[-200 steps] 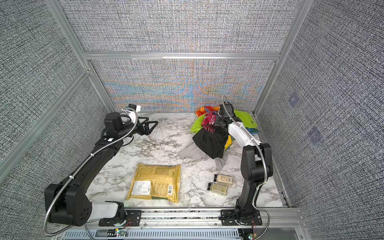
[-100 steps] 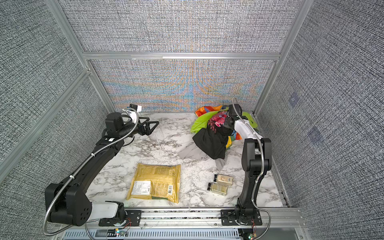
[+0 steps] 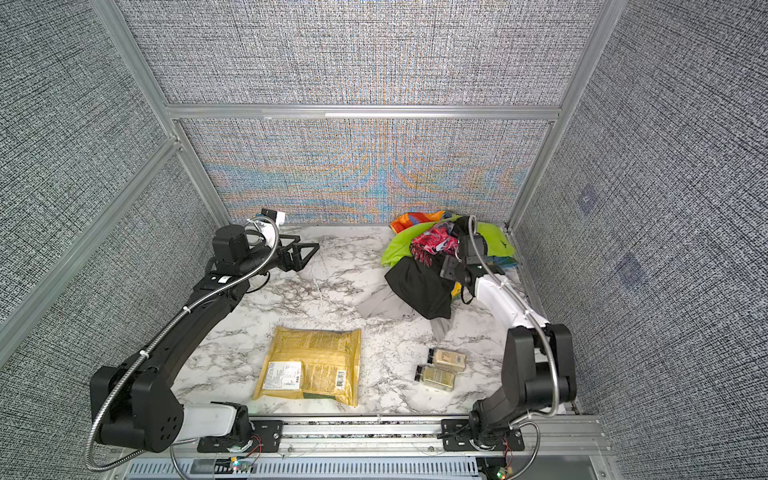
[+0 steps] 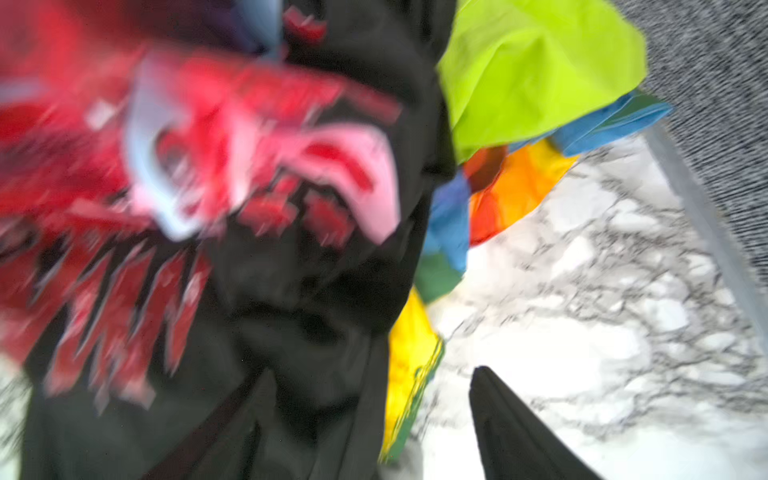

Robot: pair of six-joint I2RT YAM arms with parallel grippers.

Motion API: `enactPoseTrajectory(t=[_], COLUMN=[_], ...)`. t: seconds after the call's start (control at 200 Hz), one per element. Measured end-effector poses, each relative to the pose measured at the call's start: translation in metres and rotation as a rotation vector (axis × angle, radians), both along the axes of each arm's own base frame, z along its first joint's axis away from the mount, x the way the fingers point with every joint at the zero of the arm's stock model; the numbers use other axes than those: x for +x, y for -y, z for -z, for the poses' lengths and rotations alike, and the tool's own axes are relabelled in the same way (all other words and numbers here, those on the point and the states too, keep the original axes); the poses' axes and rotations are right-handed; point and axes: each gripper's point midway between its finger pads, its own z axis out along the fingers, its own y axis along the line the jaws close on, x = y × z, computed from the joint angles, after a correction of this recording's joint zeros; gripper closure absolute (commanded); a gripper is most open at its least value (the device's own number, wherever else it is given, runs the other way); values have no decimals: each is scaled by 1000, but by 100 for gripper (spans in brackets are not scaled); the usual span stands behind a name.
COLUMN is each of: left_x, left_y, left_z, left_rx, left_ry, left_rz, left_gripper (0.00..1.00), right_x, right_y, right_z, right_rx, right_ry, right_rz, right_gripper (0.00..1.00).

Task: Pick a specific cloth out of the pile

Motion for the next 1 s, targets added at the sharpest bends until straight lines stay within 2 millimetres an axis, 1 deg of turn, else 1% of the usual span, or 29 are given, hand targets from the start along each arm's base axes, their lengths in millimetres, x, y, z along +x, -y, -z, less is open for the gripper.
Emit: enactPoseTrajectory(t=[0.09,0.145,0.27,0.325,0.35,0.375,0.405,0.41,0.455,0.51,0.515,0.54,0.55,0.56,0.58,0.63,0.67,0.74,0.785,0.861,1.001], left_x=[0,0,0,0,0,0,0,0,0,0,0,0,0,0,0,0,-1,-1,-1,-2,-2], left_y=[1,1,2,3,4,4,5,5,6,6,7,7,7,8,8,9,9,11,11,12,13], left_z=[0,1,1,2,2,3,4,4,5,7,7,7,7,7,7,7,7,7,7,8,9], left_rx=[0,0,0,0,1,1,1,1,2,2,2,3,3,3,3,3,3,5,5,6,9], left_ry=[-1,-2,-4,-5,-6,-8,-9,-10,-14,-16,-16,-18,-18,-18,-18,-18,-18,-16,-16,-16,-19], left_rz=[2,3,6,8,9,10,12,12,13,15,16,17,18,18,19,21,22,27,27,29,27], left_gripper=[1,1,1,1,1,1,1,1,1,1,1,1,1,1,1,1,1,1,1,1,1], right_x=[-23,-35,-62,-71,-75,-79,-82,-82,-84,-84,-84,-82,-82,-81,-80,-73,-67,-54,-43,-23,19], right_y=[-17,-20,-28,-32,-33,-34,-34,-34,-34,-35,-36,-37,-37,-37,-37,-37,-36,-34,-33,-30,-15], right_z=[3,10,41,53,58,64,69,69,75,78,78,78,78,77,77,72,66,51,37,8,-57], right_rx=[26,41,65,76,80,87,90,90,97,102,103,107,108,107,105,104,101,99,99,105,138], right_ry=[5,-1,-78,-106,-118,-131,-143,-145,-157,-164,-163,-159,-159,-157,-156,-143,-125,-85,-56,11,153], right_rz=[-48,-54,-70,-83,-86,-86,-85,-85,-81,-83,-83,-85,-86,-86,-88,-83,-78,-66,-59,-49,-18], right_gripper=[12,11,11,14,18,26,31,34,45,54,57,64,65,69,74,83,88,91,92,93,93])
